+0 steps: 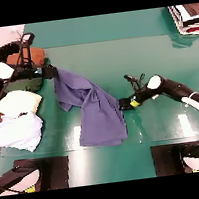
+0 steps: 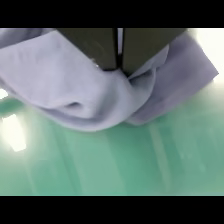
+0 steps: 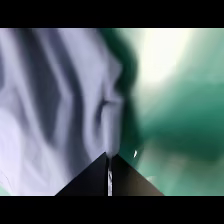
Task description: Fold the shirts.
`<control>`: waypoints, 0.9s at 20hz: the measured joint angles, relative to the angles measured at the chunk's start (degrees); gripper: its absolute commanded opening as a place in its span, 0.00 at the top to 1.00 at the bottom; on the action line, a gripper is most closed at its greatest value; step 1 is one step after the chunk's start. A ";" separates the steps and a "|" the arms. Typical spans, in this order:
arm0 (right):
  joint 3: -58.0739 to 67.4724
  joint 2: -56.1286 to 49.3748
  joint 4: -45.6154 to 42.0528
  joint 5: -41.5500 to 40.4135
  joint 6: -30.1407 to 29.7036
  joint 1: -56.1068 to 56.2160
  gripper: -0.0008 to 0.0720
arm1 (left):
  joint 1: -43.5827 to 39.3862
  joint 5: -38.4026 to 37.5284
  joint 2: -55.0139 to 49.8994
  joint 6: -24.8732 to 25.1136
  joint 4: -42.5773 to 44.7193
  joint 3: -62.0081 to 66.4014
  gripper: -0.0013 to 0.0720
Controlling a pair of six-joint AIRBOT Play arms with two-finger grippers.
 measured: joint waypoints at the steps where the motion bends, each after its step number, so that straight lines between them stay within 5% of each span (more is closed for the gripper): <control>1: 2.45 0.96 -1.92 1.40 0.00 -0.68 0.97 | 0.09 -0.22 1.22 -0.28 0.79 1.42 0.95; 12: 38.42 27.12 -13.38 17.88 1.62 -17.88 0.97 | 0.24 -9.60 23.74 -1.29 3.82 27.89 0.95; 18: 54.23 29.57 -13.77 22.95 1.84 -26.84 0.97 | 0.24 -15.61 28.65 -1.38 1.64 34.73 0.95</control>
